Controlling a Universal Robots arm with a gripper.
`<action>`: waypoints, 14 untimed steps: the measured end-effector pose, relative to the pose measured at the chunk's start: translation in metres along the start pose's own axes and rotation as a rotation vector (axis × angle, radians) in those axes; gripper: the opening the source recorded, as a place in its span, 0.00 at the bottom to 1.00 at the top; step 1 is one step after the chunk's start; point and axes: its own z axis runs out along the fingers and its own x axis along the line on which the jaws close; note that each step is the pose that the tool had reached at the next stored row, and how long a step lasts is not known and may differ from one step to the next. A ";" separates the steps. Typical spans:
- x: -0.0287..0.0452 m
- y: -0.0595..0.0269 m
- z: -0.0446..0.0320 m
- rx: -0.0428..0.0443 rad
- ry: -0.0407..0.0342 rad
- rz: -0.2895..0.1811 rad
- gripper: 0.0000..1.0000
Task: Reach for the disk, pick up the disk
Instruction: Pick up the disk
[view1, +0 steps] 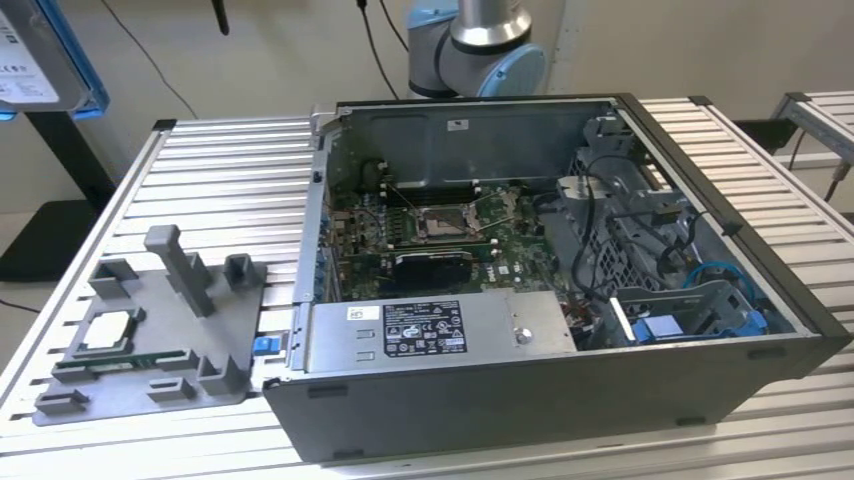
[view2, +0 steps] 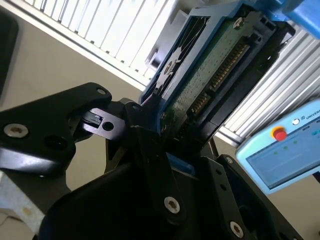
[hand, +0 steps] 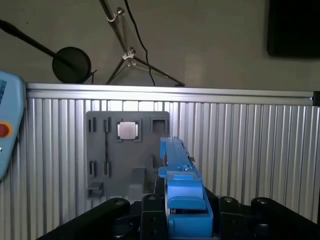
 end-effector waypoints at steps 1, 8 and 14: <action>-0.0002 0.0000 -0.0025 0.0002 -0.0001 0.000 0.00; -0.0015 0.0000 -0.0199 0.0000 0.0000 0.000 0.00; -0.0020 -0.0001 -0.0266 0.0000 -0.0016 0.000 0.00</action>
